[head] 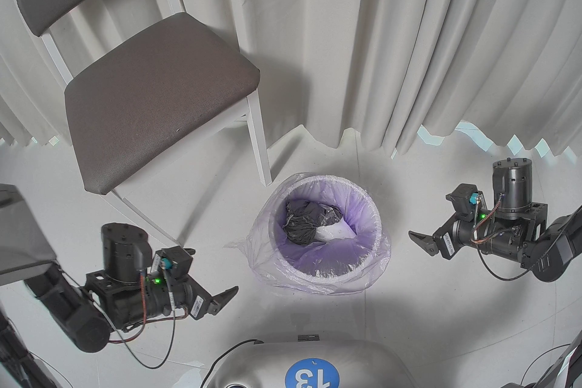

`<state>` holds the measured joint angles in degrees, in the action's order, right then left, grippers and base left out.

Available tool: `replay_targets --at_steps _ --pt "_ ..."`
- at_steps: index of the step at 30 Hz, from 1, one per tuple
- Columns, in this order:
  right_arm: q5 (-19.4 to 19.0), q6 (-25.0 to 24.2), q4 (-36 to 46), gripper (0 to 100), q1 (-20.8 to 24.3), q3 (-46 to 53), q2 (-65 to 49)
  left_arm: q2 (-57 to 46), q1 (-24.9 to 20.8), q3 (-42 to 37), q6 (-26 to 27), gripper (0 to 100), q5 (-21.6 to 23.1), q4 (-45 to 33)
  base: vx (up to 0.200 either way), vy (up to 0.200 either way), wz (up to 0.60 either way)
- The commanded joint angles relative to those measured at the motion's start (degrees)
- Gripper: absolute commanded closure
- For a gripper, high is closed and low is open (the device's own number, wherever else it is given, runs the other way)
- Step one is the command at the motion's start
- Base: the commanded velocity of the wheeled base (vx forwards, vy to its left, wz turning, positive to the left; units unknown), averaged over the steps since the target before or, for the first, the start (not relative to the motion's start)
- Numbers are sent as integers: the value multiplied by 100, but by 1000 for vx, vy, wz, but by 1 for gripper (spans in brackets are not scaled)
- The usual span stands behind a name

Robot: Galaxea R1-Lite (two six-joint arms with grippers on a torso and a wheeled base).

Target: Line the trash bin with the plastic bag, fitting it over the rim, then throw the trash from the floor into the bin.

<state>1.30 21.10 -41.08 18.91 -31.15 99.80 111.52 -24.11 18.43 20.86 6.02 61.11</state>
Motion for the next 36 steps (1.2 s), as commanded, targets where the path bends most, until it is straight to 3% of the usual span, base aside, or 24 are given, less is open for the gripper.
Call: replay_targets --at_steps 1,11,16,21,22,30,36 --pt "-174 -89 -629 0 -230 750 -330 2084 302 934 1201 0 356 489 0 0 0" --pt "-297 -528 -1868 0 -177 1331 -277 2647 196 2217 964 0 417 314 0 0 0" --pt "-324 -730 -2097 0 -177 1489 -260 2744 21 2578 393 0 444 314 0 0 0" --pt "-579 -906 -2194 0 -177 1638 -137 2849 -32 2833 340 0 523 261 0 0 0" --pt "-579 -906 -2211 0 -177 1647 -119 2858 -23 2841 340 100 523 261 0 0 0" --pt "-596 -915 -3187 0 -203 1981 364 2937 65 2956 358 100 514 112 0 0 0" --pt "-587 -906 -3951 0 -203 2025 830 3051 284 3351 410 100 523 -425 0 0 0"
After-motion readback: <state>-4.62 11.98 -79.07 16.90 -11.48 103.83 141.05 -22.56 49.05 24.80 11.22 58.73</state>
